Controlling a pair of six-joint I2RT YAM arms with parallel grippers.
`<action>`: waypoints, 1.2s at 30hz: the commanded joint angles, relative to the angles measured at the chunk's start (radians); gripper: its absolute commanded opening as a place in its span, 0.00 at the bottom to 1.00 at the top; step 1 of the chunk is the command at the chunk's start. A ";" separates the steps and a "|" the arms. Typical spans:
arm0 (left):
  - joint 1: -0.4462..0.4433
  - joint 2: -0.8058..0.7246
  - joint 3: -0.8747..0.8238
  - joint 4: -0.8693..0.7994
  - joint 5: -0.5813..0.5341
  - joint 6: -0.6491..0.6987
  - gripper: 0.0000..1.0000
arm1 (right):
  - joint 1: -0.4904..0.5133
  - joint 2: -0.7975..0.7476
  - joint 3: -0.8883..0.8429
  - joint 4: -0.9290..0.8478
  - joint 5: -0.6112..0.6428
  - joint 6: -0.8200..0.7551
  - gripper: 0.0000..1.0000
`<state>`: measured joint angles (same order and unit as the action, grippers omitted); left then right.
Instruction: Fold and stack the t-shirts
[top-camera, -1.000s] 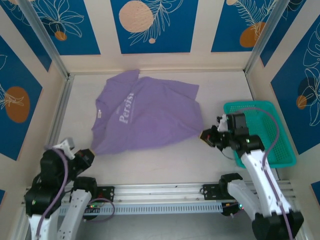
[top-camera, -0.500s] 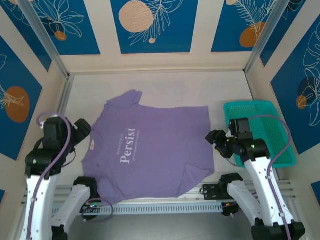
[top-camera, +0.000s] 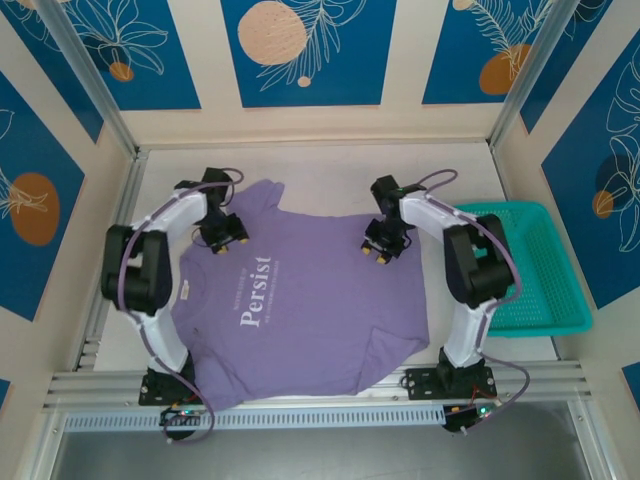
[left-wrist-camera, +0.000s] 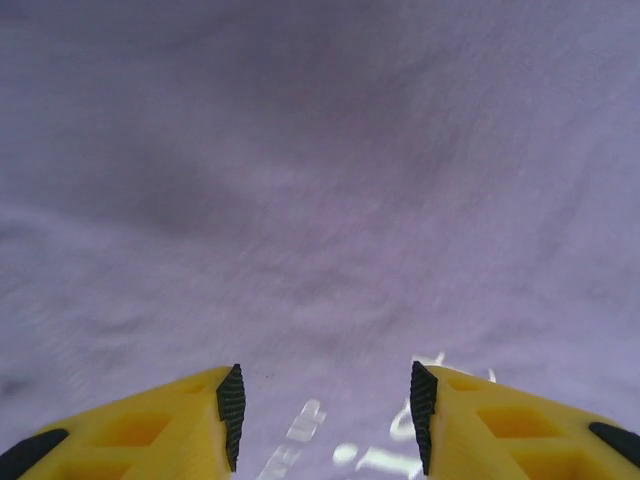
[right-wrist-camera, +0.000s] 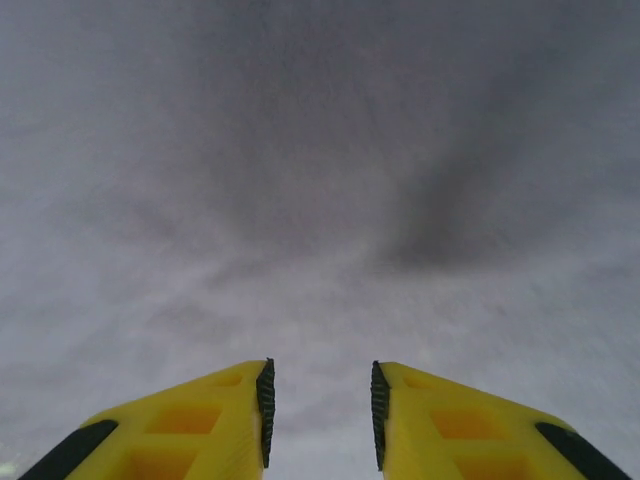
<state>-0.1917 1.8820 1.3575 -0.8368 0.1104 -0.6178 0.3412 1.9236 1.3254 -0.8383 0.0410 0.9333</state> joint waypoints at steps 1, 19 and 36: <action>-0.011 0.108 0.070 -0.036 0.026 0.001 0.49 | 0.018 0.102 0.103 -0.018 -0.024 0.046 0.35; 0.078 0.831 1.164 -0.263 -0.062 -0.080 0.54 | -0.101 0.740 1.051 -0.159 -0.024 0.126 0.50; 0.144 0.373 0.977 -0.116 0.074 -0.091 1.00 | -0.097 0.386 0.988 -0.238 0.016 -0.093 0.74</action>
<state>-0.0223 2.4706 2.4165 -0.9703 0.1970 -0.7467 0.2012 2.4859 2.4161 -0.9810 -0.0193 0.9356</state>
